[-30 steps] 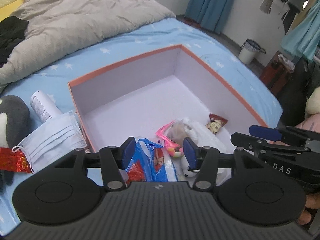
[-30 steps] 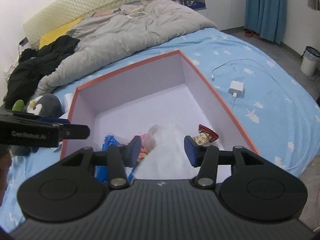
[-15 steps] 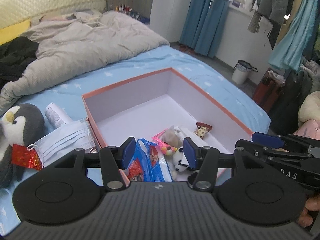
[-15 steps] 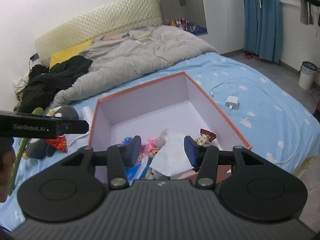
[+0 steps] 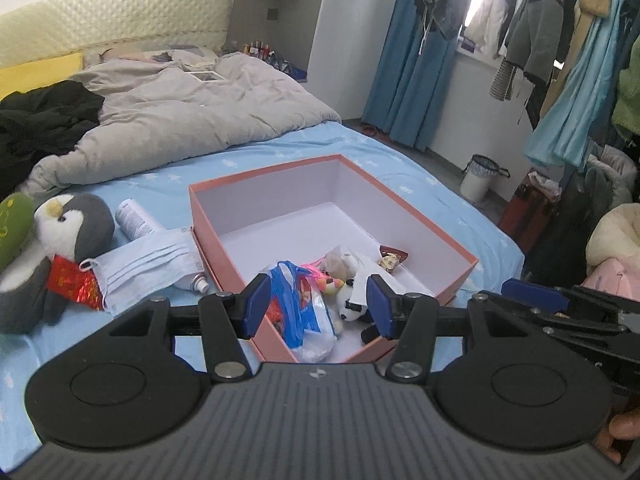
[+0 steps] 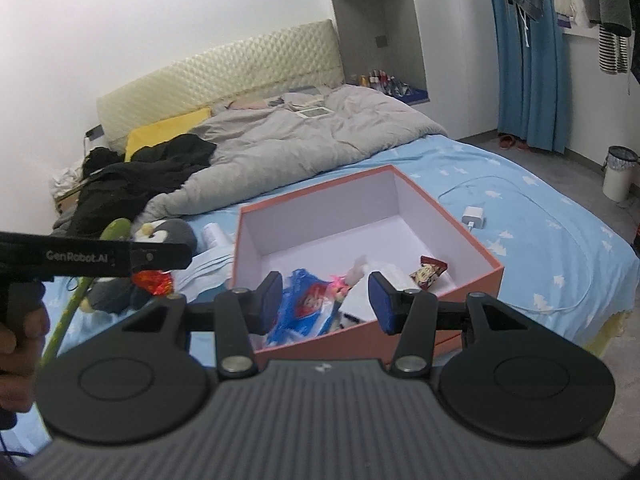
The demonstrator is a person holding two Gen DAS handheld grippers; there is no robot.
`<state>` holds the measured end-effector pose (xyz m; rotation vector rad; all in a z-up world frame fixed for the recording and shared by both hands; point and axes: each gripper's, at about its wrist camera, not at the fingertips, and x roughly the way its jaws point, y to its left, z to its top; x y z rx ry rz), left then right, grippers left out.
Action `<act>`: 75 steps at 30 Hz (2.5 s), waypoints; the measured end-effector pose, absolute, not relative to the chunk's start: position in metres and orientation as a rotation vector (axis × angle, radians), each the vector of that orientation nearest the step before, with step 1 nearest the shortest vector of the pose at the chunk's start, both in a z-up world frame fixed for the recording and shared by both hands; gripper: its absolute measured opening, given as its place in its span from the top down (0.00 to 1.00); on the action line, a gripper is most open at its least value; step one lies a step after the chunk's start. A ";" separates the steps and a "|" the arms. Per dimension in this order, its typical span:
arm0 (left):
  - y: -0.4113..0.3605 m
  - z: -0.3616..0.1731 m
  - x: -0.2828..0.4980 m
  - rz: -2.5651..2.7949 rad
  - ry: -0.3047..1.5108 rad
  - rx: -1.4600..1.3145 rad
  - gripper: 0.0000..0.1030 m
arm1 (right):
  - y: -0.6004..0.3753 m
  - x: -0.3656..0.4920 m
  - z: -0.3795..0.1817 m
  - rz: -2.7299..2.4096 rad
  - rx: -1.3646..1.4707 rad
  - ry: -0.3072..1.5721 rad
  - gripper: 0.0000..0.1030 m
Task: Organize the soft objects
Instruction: 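Withdraw both open tools from the box toward the penguin plush, then grasp the red candy packet with the left tool while the right tool grasps the white face mask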
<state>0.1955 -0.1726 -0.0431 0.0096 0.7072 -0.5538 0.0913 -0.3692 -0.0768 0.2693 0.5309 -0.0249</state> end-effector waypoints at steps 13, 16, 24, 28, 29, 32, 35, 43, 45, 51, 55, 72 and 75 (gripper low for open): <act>-0.124 -0.058 0.142 -0.463 0.682 -0.052 0.43 | -0.333 0.054 -0.091 -0.007 0.268 0.522 0.51; -0.115 -0.063 0.133 -0.456 0.696 -0.071 0.43 | -0.324 0.047 -0.093 0.008 0.250 0.525 0.51; -0.091 -0.072 0.108 -0.412 0.694 -0.087 0.43 | -0.301 0.034 -0.099 0.060 0.220 0.541 0.51; -0.079 -0.073 0.104 -0.382 0.689 -0.091 0.43 | -0.292 0.033 -0.103 0.080 0.216 0.552 0.51; -0.077 -0.073 0.103 -0.377 0.684 -0.092 0.43 | -0.290 0.033 -0.103 0.087 0.216 0.555 0.51; -0.069 -0.074 0.103 -0.361 0.695 -0.097 0.42 | -0.283 0.035 -0.105 0.105 0.204 0.558 0.51; -0.060 -0.077 0.100 -0.344 0.701 -0.109 0.42 | -0.274 0.038 -0.105 0.130 0.190 0.561 0.51; -0.033 -0.087 0.099 -0.284 0.716 -0.133 0.39 | -0.247 0.044 -0.108 0.185 0.144 0.571 0.51; -0.024 -0.089 0.096 -0.259 0.702 -0.166 0.39 | -0.239 0.044 -0.110 0.201 0.127 0.575 0.51; 0.000 -0.107 0.102 -0.196 0.732 -0.205 0.39 | -0.220 0.052 -0.119 0.250 0.093 0.589 0.51; 0.011 -0.118 0.117 -0.175 0.743 -0.208 0.39 | -0.210 0.065 -0.125 0.269 0.080 0.594 0.51; 0.047 -0.188 0.246 -0.136 0.764 -0.255 0.39 | -0.157 0.173 -0.158 0.308 -0.063 0.557 0.51; 0.049 -0.204 0.273 -0.126 0.770 -0.269 0.39 | -0.147 0.199 -0.172 0.286 -0.141 0.563 0.51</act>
